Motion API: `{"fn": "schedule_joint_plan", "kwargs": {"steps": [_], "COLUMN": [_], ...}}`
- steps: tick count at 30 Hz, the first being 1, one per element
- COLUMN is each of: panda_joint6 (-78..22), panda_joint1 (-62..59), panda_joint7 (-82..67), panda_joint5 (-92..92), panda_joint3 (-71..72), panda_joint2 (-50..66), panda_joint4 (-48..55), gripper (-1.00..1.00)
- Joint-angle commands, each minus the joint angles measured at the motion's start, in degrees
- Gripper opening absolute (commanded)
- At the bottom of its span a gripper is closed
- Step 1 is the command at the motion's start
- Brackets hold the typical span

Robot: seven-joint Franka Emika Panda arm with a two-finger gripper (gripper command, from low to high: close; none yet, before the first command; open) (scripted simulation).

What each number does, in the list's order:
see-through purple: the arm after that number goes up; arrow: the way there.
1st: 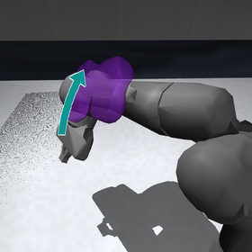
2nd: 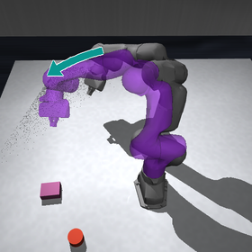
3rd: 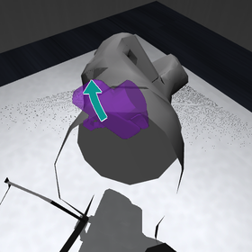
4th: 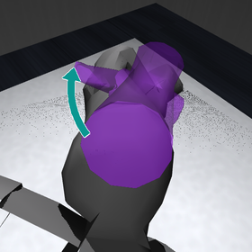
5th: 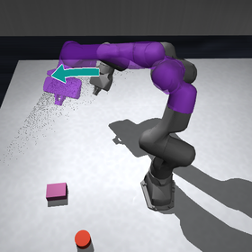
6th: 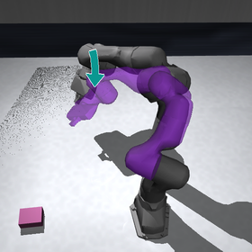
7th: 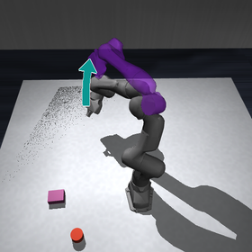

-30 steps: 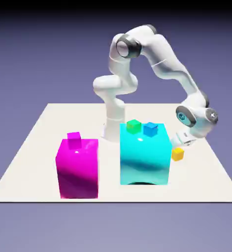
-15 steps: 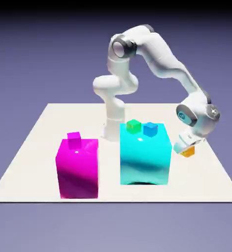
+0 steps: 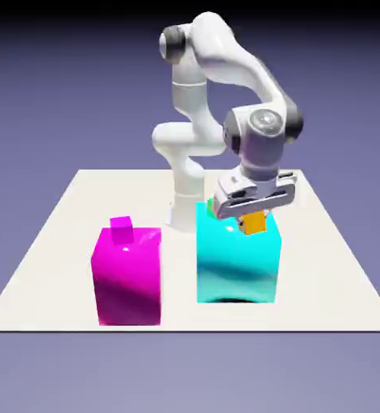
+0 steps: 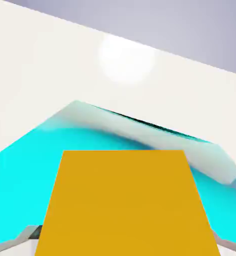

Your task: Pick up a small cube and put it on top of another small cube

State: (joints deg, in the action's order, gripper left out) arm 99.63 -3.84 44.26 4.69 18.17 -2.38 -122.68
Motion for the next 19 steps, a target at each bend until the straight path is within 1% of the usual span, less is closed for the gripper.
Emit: {"fn": "schedule_joint_plan", "kwargs": {"steps": [1, 7, 8, 10, 15, 16, 17, 18, 19], "panda_joint6": [-2.5, -17.4, -18.6, -18.6, -9.7, -9.2, -9.2, -9.2, -11.0], "panda_joint1": [0.7, 3.6, 5.4, 5.7, 6.0, 6.0, 6.0, 6.0, 5.9], "panda_joint7": [0.5, 3.5, 3.9, 4.0, 3.6, 3.6, 3.6, 3.6, 3.7], "panda_joint5": [0.1, 1.2, -0.2, -0.4, 0.1, 0.2, 0.2, 0.2, 0.1], "panda_joint3": [-1.3, -9.1, -8.5, -8.4, -8.0, -8.0, -8.0, -8.0, -8.1], "panda_joint2": [-1.5, -10.6, -10.4, -10.3, -11.8, -11.9, -11.9, -11.9, -11.6], "panda_joint4": [-0.5, -3.4, -4.0, -4.0, -14.4, -15.0, -15.0, -15.0, -12.9], "gripper": [-1.00, -1.00, -1.00, -1.00, -1.00, -1.00, 1.00, 1.00, 1.00]}}
